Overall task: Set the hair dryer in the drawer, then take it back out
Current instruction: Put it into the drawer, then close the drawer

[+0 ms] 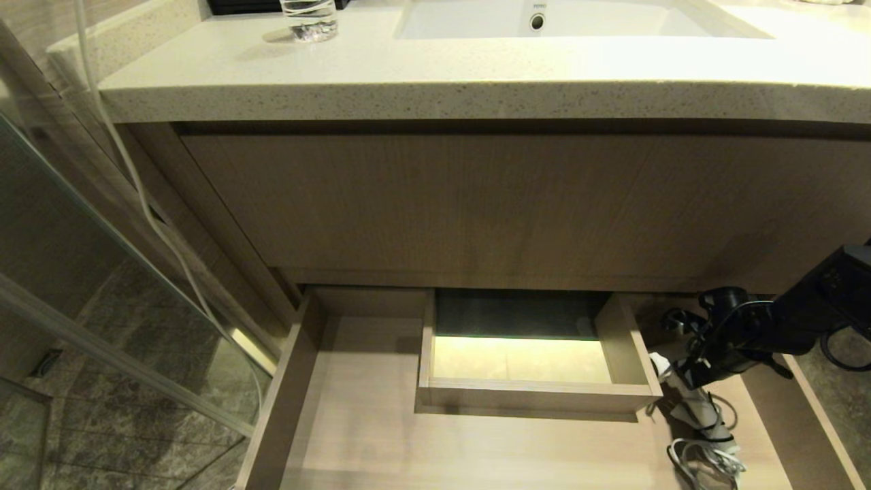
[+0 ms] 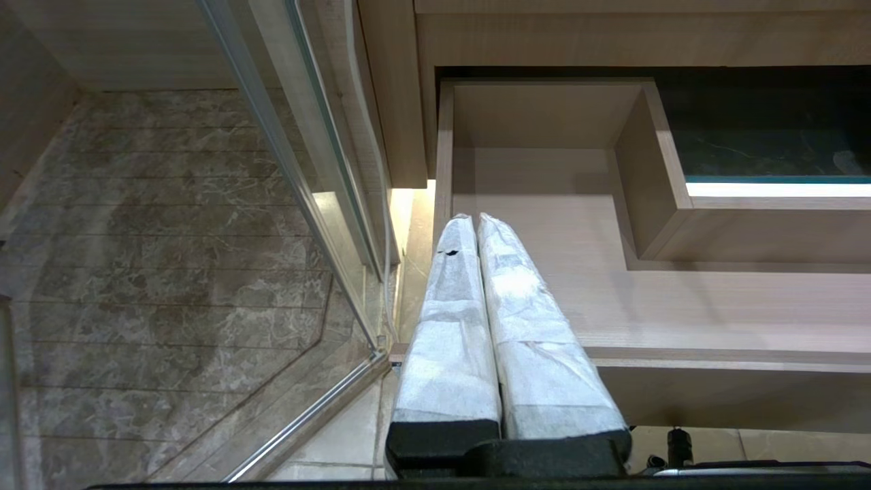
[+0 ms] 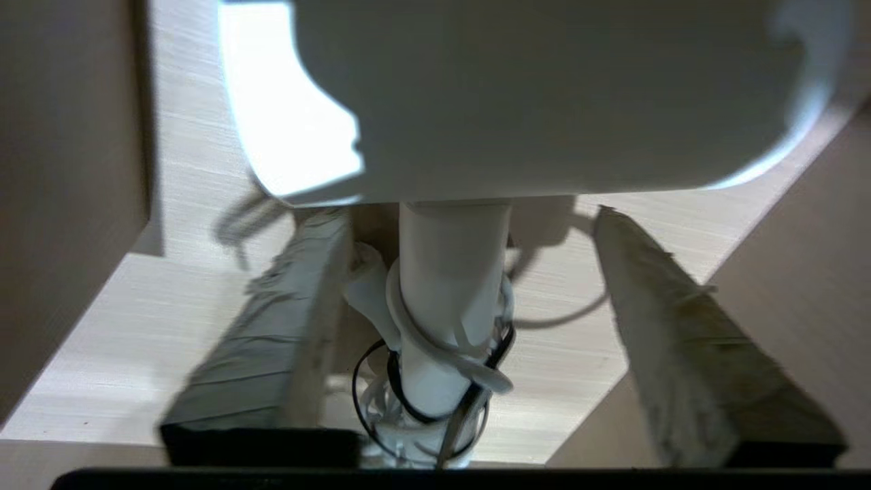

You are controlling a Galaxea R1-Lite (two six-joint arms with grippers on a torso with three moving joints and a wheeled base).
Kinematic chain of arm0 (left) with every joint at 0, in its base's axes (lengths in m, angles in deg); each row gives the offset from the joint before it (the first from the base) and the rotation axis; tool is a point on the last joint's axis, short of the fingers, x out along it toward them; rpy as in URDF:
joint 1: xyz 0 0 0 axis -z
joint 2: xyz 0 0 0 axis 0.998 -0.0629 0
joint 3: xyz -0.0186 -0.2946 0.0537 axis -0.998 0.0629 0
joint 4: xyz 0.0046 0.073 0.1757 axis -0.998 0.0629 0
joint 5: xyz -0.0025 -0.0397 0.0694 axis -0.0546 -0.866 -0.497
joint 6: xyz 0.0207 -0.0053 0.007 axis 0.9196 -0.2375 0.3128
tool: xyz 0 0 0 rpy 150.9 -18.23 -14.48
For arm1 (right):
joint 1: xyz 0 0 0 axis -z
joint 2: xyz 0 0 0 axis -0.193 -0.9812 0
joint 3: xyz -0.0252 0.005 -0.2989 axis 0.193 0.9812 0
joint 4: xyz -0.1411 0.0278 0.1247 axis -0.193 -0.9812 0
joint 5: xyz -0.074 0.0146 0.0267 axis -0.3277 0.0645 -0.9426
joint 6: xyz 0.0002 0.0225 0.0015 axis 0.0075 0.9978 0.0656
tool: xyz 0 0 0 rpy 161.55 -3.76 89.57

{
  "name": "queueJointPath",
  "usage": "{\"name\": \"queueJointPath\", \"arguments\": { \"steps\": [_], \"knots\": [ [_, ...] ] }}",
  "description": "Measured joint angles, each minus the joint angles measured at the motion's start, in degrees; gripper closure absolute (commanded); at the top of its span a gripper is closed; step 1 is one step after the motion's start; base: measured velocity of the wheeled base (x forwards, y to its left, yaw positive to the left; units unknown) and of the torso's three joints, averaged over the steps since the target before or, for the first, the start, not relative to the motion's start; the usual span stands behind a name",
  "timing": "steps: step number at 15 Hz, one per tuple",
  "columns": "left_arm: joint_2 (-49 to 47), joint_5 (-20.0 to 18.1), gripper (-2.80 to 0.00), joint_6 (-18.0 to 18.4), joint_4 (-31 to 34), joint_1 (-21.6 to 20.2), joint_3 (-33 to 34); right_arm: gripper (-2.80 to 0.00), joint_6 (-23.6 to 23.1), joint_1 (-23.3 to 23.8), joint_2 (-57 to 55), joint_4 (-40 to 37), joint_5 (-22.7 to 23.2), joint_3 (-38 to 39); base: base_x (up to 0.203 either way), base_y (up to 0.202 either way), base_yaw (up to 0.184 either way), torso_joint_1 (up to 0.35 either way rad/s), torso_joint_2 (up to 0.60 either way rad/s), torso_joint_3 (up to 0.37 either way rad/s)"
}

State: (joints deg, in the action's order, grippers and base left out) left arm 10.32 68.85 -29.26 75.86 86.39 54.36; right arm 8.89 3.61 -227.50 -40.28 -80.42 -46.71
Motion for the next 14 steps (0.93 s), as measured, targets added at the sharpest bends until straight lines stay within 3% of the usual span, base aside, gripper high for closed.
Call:
{"name": "queueJointPath", "arguments": {
  "steps": [4,5,11,14],
  "knots": [
    [0.00,0.02,0.00,0.00,0.00,0.00,0.00,-2.80,0.01,0.03,4.81,-0.07,0.05,2.10,0.000,0.000,0.000,0.000,0.00,0.000],
    [0.00,0.02,0.00,0.00,0.00,0.00,0.00,0.00,0.00,0.03,6.87,-0.07,0.04,2.83,0.000,0.000,0.000,0.000,0.00,0.000],
    [0.00,0.02,0.00,0.00,0.00,0.00,0.00,0.00,-0.59,0.17,25.11,-0.87,-0.49,13.05,0.000,0.000,0.000,0.000,0.00,0.000],
    [0.00,0.02,0.00,0.00,0.00,0.00,0.00,0.00,-3.99,1.92,37.17,-3.68,-3.42,20.90,0.000,0.000,0.000,0.000,0.00,0.000]
  ]
}}
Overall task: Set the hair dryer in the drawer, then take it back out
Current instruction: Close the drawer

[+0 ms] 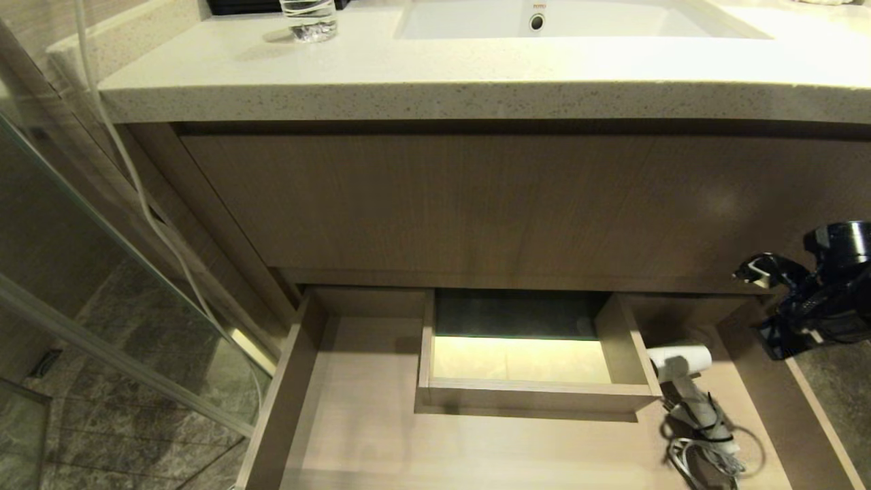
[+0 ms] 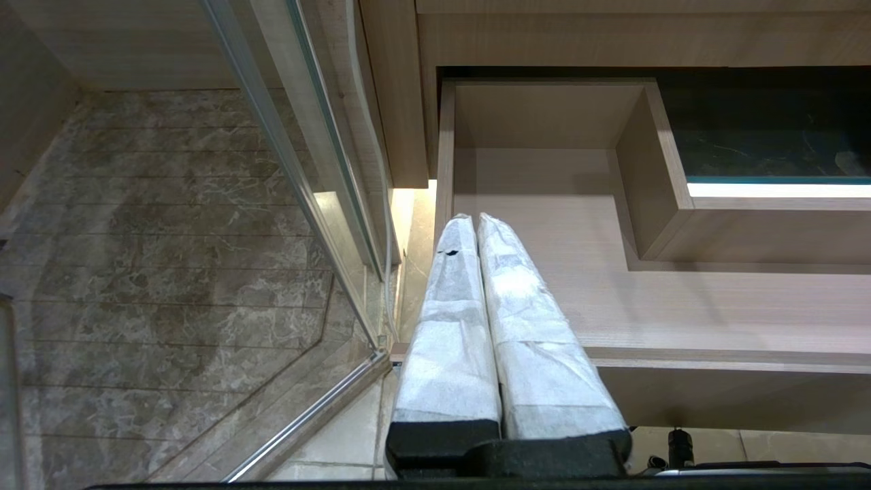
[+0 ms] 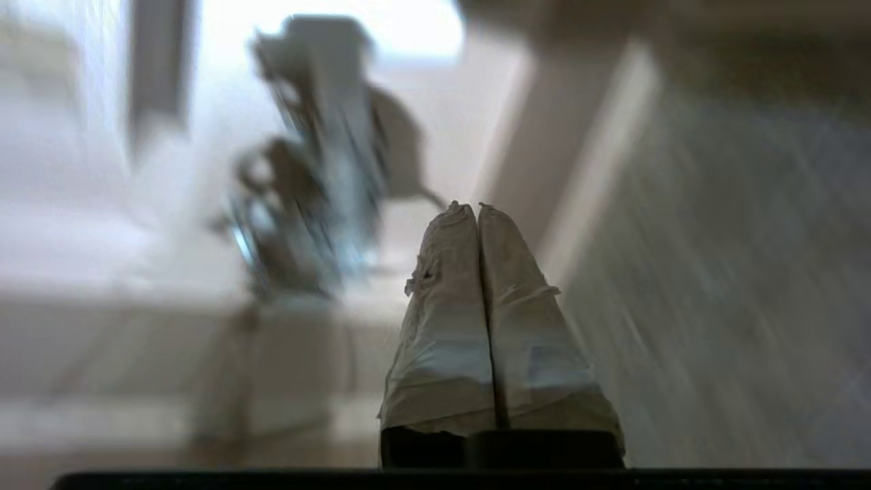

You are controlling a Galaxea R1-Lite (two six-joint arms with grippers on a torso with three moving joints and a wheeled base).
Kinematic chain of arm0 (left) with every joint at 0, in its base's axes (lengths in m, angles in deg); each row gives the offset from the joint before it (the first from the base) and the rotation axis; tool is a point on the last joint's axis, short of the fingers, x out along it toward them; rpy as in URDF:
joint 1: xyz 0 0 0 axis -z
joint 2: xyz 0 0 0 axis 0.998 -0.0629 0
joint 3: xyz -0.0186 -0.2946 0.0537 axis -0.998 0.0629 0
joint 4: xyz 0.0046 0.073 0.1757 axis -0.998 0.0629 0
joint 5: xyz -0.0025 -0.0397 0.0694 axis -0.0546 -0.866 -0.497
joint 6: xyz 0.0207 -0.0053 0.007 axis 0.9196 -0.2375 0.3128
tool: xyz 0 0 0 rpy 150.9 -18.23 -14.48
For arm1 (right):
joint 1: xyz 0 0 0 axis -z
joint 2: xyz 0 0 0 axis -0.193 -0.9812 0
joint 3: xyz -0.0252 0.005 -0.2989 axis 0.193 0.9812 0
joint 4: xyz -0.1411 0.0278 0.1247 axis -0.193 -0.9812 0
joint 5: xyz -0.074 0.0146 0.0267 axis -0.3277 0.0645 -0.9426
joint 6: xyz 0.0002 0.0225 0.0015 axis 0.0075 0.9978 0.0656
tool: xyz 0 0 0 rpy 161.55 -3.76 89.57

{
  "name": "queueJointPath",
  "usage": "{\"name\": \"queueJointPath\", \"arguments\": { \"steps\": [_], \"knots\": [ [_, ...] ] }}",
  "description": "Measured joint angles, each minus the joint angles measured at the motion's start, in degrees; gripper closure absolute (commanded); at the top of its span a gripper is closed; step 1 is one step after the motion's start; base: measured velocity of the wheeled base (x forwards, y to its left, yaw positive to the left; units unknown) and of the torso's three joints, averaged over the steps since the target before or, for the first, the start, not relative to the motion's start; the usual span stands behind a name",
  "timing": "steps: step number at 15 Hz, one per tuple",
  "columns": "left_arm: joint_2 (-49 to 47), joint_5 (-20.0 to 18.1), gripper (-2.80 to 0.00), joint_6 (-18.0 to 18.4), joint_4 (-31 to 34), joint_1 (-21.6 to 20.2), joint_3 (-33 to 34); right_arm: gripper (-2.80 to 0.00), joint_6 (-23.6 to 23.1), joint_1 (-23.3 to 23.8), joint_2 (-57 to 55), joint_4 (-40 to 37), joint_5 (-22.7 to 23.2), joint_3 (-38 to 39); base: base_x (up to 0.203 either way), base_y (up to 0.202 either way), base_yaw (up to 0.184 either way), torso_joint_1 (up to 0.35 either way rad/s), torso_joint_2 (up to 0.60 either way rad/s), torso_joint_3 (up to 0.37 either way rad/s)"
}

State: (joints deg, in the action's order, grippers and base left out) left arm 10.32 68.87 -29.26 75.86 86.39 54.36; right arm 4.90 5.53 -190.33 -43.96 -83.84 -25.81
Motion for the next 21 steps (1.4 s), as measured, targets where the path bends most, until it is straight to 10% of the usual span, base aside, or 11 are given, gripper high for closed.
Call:
{"name": "queueJointPath", "arguments": {
  "steps": [9,21],
  "knots": [
    [0.00,0.00,0.00,0.00,0.00,0.00,0.00,0.00,-2.97,10.66,24.88,-17.95,-13.82,22.50,0.000,0.000,0.000,0.000,0.00,0.000],
    [0.00,0.00,0.00,0.00,0.00,0.00,0.00,0.00,-2.92,20.49,6.34,-16.02,-15.89,26.51,0.000,0.000,0.000,0.000,0.00,0.000]
  ]
}}
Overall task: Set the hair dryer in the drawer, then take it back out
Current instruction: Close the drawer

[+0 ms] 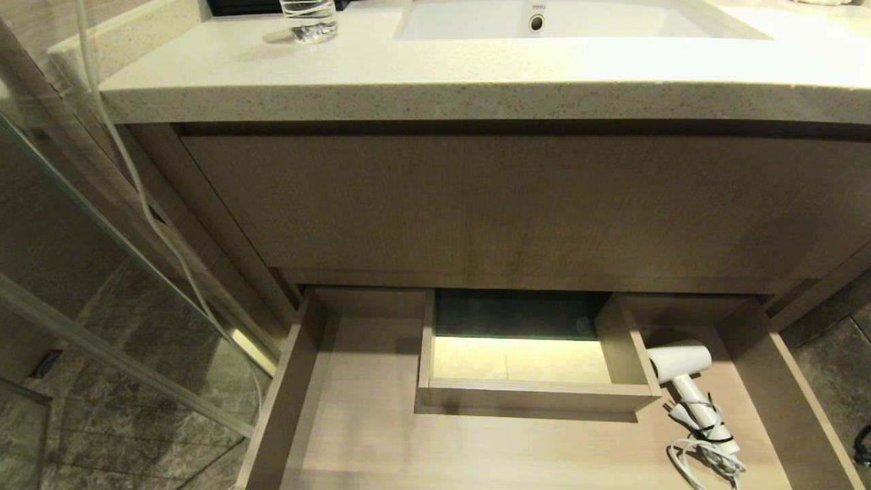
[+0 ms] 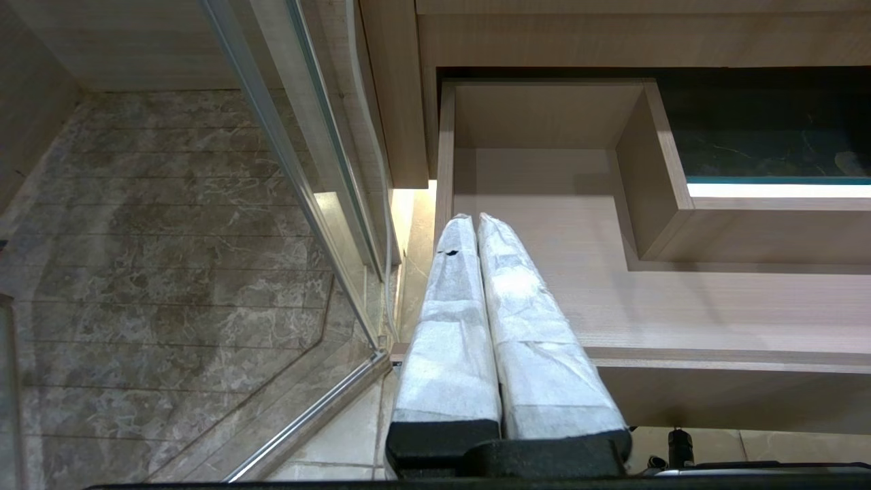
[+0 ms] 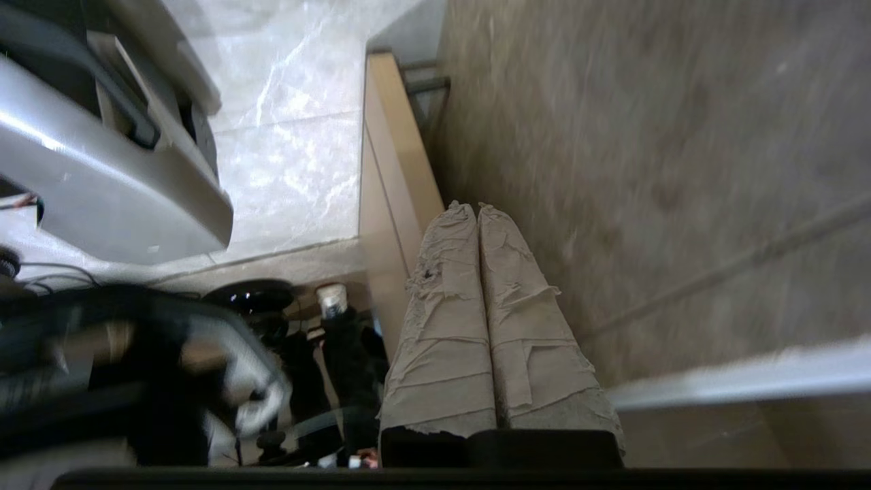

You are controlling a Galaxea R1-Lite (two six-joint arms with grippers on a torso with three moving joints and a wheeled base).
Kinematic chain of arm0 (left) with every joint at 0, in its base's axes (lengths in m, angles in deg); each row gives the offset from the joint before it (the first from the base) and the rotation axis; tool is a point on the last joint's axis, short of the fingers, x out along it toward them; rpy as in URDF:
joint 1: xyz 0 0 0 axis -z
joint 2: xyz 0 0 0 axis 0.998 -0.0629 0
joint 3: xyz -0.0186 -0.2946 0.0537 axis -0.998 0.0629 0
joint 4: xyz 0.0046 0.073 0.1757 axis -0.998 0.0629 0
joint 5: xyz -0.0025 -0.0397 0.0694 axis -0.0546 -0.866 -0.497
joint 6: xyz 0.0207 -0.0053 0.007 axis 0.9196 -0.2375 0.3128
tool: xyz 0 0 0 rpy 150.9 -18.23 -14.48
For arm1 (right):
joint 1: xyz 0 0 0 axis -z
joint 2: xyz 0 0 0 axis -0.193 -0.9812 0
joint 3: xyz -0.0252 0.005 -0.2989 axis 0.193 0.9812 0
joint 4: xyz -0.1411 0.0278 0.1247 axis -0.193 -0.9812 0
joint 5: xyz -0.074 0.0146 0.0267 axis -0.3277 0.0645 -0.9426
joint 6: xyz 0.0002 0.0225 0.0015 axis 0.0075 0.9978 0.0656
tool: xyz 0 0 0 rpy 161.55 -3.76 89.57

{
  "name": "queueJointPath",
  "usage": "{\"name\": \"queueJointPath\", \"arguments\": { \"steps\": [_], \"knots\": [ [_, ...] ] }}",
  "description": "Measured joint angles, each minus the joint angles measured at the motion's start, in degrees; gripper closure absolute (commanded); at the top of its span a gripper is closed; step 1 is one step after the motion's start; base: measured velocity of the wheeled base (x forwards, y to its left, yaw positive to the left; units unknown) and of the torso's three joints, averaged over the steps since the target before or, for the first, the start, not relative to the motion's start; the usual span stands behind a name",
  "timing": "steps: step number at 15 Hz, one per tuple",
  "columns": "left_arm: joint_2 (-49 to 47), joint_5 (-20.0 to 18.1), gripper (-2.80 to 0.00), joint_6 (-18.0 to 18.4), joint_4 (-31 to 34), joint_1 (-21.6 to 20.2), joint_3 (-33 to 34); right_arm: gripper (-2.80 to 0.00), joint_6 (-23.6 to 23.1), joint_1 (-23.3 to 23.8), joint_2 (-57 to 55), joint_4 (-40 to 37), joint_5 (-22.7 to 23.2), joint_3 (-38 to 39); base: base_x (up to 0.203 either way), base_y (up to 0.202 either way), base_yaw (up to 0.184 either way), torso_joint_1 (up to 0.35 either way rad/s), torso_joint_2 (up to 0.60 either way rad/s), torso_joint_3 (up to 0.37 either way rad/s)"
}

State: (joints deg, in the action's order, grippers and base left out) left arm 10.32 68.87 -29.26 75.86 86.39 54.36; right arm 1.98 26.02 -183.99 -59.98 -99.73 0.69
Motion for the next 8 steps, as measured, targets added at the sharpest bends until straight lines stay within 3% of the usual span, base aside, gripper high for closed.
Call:
{"name": "queueJointPath", "arguments": {
  "steps": [8],
  "knots": [
    [0.00,0.00,0.00,0.00,0.00,0.00,0.00,0.00,-2.43,-0.50,-13.11,1.44,0.37,-5.90,0.000,0.000,0.000,0.000,0.00,0.000]
  ]
}}
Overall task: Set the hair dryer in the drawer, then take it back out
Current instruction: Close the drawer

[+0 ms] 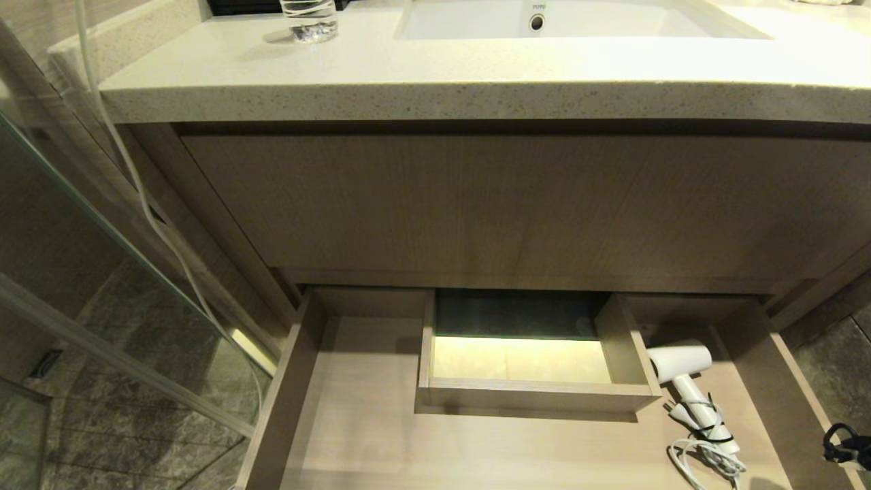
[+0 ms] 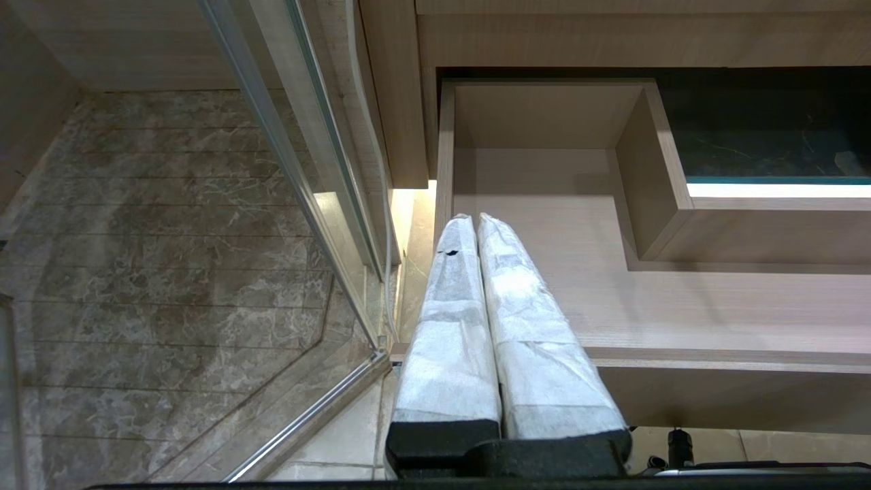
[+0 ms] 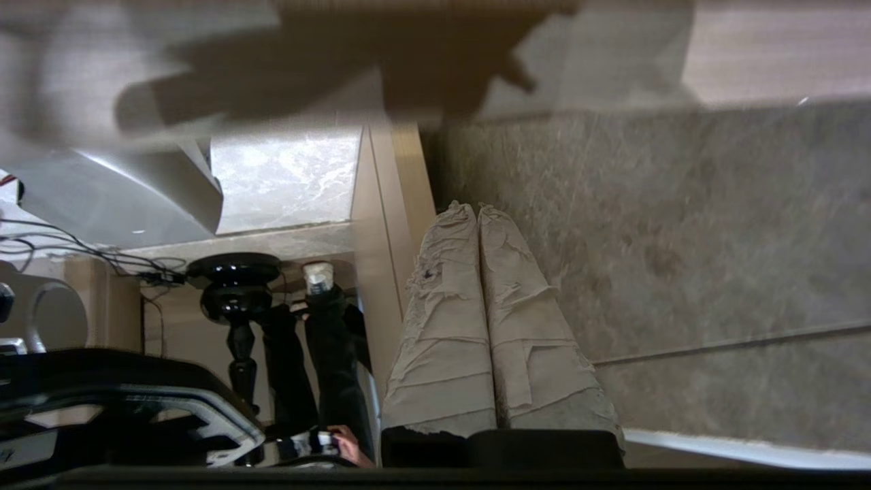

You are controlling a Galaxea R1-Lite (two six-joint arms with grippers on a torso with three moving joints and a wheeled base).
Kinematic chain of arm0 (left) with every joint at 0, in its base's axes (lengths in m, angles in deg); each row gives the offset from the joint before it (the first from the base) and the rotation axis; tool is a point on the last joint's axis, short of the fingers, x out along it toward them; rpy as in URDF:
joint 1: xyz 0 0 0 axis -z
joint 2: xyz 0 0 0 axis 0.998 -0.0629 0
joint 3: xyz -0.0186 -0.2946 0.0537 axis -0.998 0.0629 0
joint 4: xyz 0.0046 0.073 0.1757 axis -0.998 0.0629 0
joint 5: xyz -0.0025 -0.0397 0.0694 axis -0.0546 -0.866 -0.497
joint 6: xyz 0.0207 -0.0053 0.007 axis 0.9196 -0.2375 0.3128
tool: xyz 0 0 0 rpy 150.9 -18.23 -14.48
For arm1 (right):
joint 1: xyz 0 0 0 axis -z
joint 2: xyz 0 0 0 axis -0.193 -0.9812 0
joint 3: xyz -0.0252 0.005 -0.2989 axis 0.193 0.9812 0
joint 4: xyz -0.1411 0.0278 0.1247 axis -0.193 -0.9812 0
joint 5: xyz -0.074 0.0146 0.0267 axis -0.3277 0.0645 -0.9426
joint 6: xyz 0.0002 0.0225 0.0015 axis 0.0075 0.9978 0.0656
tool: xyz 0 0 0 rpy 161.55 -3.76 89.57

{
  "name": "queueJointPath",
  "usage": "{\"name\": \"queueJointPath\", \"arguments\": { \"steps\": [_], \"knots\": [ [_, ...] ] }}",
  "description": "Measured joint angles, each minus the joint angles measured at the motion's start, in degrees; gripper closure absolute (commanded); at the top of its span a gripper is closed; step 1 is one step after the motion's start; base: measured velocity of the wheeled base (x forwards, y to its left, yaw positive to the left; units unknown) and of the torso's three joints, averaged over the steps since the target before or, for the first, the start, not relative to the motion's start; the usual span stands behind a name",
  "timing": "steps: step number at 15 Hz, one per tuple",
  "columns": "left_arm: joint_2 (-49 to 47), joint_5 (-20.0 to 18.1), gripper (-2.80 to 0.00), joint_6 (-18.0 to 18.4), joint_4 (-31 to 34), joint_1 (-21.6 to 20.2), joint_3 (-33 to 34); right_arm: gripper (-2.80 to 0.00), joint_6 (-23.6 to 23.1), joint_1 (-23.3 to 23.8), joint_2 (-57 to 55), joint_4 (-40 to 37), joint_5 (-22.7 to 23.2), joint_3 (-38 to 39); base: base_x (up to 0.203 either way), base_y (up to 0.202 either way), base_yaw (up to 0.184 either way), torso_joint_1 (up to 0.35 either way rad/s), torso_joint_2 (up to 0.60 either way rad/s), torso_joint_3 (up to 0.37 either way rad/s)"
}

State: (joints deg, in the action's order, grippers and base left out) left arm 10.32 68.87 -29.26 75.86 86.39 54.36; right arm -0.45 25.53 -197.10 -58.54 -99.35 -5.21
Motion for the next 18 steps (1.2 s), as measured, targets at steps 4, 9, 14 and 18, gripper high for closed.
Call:
{"name": "queueJointPath", "arguments": {
  "steps": [4,9,14,18],
  "knots": [
    [0.00,0.00,0.00,0.00,0.00,0.00,0.00,0.00,-0.13,-1.10,-2.80,-0.08,0.02,-1.84,0.000,0.000,0.000,0.000,0.00,0.000],
    [0.00,0.00,0.00,-0.02,0.00,0.00,0.00,0.00,-0.02,-2.45,-5.59,1.00,-0.01,-4.63,0.000,0.000,0.000,0.000,0.00,0.000],
    [0.00,0.00,0.00,0.00,0.00,0.00,0.00,0.00,0.60,-3.23,-5.25,9.33,0.50,-4.99,0.000,0.000,0.000,0.000,0.00,0.000],
    [0.00,-0.02,0.00,-0.01,0.00,0.00,0.00,0.00,1.87,-3.45,-3.05,18.05,5.12,-5.46,0.000,0.000,0.000,0.000,0.00,0.000]
  ]
}}
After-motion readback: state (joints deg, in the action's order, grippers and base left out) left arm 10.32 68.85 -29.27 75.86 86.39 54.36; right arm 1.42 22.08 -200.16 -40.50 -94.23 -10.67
